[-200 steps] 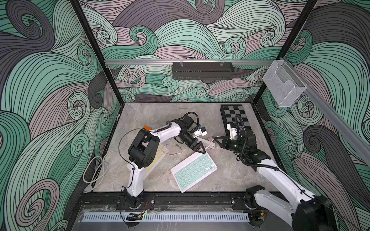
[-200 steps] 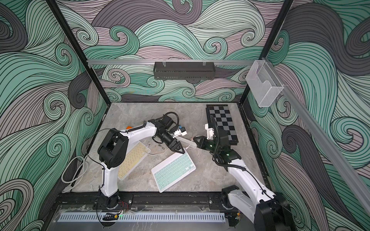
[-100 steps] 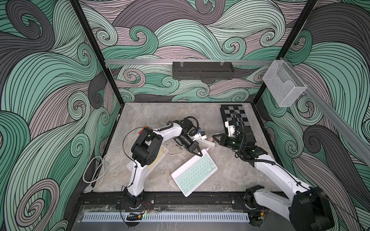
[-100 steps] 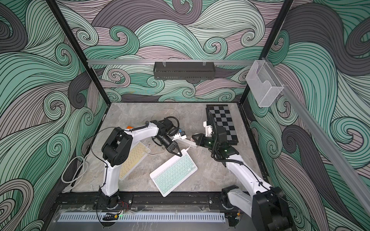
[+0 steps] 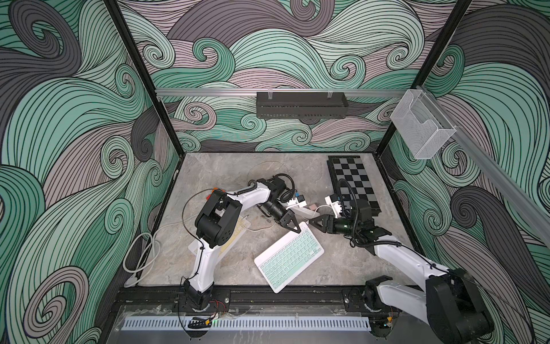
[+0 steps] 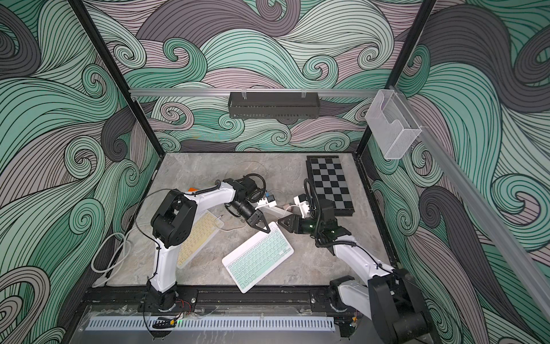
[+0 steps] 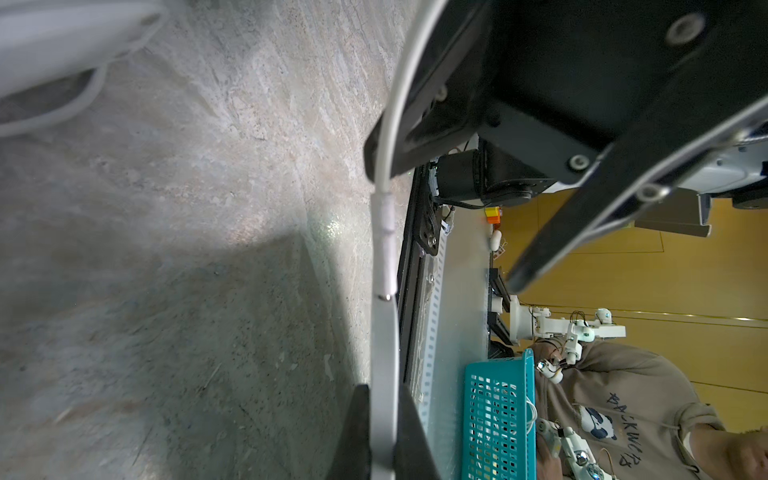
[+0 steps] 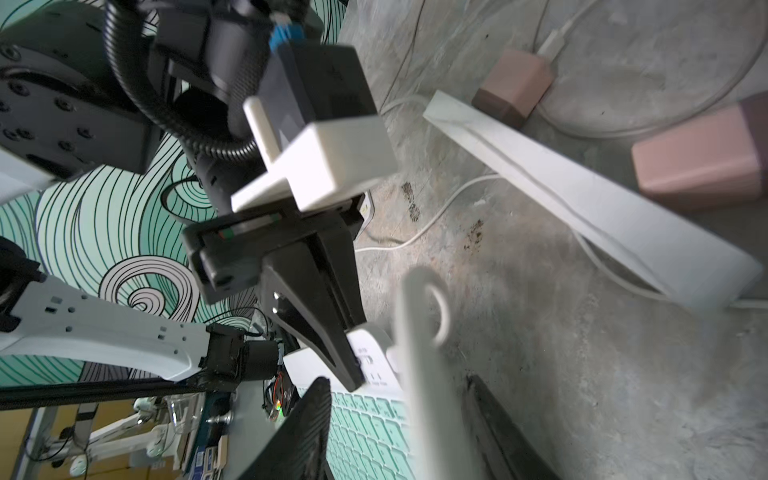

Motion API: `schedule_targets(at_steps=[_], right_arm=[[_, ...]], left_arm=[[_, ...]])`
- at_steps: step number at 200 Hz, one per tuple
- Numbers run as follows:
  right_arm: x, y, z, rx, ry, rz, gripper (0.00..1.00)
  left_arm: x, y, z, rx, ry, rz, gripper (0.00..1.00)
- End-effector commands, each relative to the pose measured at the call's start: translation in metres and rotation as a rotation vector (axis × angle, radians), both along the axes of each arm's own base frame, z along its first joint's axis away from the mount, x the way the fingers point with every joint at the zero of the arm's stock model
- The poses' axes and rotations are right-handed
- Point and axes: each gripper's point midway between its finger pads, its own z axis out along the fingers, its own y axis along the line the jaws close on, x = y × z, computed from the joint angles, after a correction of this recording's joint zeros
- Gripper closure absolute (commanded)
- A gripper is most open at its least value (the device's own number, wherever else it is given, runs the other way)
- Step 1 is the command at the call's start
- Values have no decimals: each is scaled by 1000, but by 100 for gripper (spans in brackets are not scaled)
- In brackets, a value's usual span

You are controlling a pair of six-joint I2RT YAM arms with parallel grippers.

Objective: Unplug the wireless keyboard
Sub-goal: Pick up the keyboard from the center of the board, then remove the power cord from the keyboard.

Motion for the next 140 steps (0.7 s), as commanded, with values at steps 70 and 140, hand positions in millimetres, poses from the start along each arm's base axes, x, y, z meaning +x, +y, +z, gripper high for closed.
schedule_targets(at_steps=[70, 140], right_arm=[[21, 30, 25, 125, -92, 60, 68], [43, 24, 35, 181, -110, -15, 71]], left_arm=[[6, -4, 43, -134, -41, -28, 100], [14, 0, 54, -161, -44, -15, 100]])
